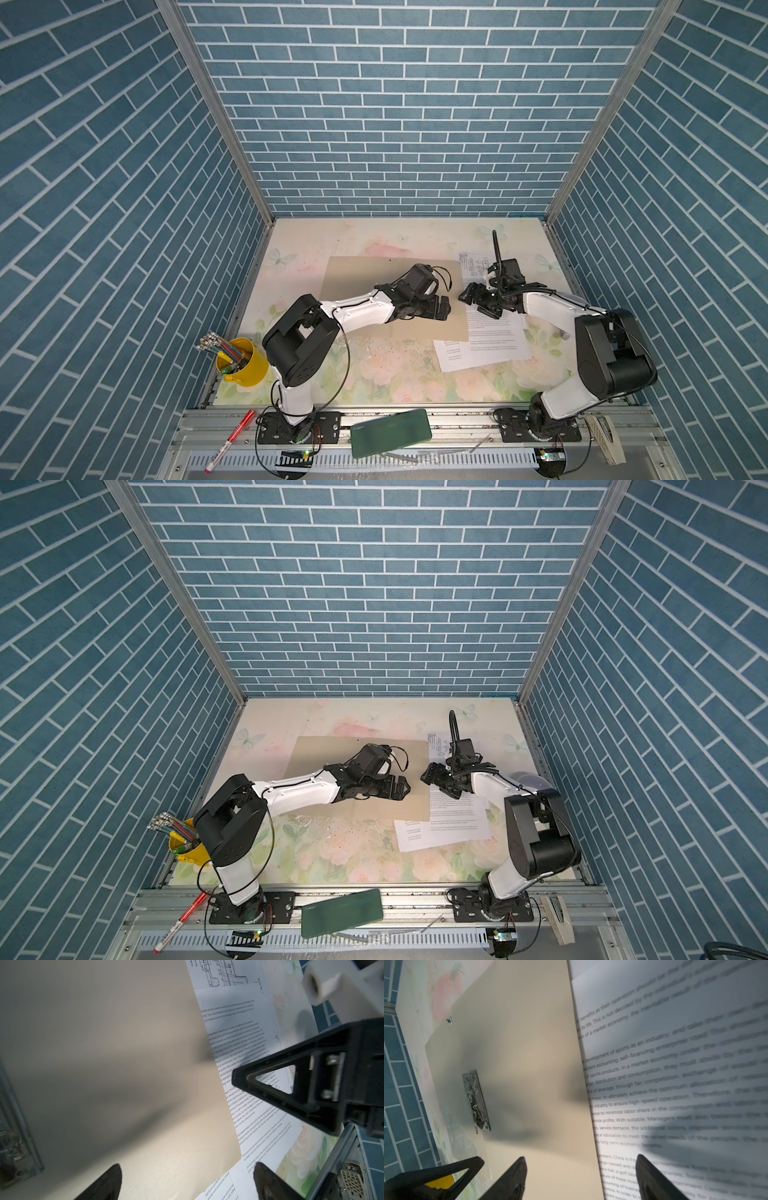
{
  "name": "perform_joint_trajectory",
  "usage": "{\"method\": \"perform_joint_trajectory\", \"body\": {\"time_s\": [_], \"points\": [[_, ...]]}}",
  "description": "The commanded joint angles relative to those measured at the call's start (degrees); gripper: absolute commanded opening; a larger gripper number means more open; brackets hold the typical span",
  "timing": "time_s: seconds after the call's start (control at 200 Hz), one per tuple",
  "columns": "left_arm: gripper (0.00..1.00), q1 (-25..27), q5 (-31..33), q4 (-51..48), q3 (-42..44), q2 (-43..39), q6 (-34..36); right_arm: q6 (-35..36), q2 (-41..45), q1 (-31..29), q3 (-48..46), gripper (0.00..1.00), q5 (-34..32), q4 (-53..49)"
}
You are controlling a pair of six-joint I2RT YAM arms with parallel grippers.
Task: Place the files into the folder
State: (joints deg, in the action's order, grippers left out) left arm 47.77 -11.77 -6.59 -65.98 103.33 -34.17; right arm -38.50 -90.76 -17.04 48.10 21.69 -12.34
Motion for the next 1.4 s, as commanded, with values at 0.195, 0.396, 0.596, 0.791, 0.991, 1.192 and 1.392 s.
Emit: {"method": "perform_joint_trajectory", "body": {"time_s": [0.195, 0.396, 0.596, 0.791, 0.991, 1.192, 1.392], "points": [[1.0, -0.65, 1.38, 1.57, 2.86, -2.38, 0.43, -3.14, -4.75, -3.52, 5.48, 0.81, 0.8, 2.47], [1.0, -1.62, 1.43, 1.71, 4.48, -3.82, 0.42, -3.29, -7.21, -4.61, 7.34, 0.81, 0.25, 1.9], [1.0, -2.31, 1.92, 1.85, 6.37, -5.63, 0.52, -1.2, -7.55, -4.99, 8.68, 0.81, -2.54, -1.61], [1.0, -2.5, 1.33, 2.39, 7.28, -5.93, 0.52, 0.36, -5.19, -4.95, 8.42, 0.81, -5.18, -5.45], [1.0, -2.59, 0.7, 3.16, 7.78, -5.91, -0.01, -0.38, -5.69, -5.06, 7.57, 0.81, -4.42, -4.71], [1.0, -2.76, 0.68, 3.14, 8.27, -6.42, 0.08, -1.68, -8.55, -6.68, 9.2, 0.81, -2.15, -1.97], [1.0, -3.08, 0.76, 3.99, 9.53, -7.52, -0.41, -3.1, -10.32, -7.72, 11.33, 0.8, -1.15, -0.29]]}}
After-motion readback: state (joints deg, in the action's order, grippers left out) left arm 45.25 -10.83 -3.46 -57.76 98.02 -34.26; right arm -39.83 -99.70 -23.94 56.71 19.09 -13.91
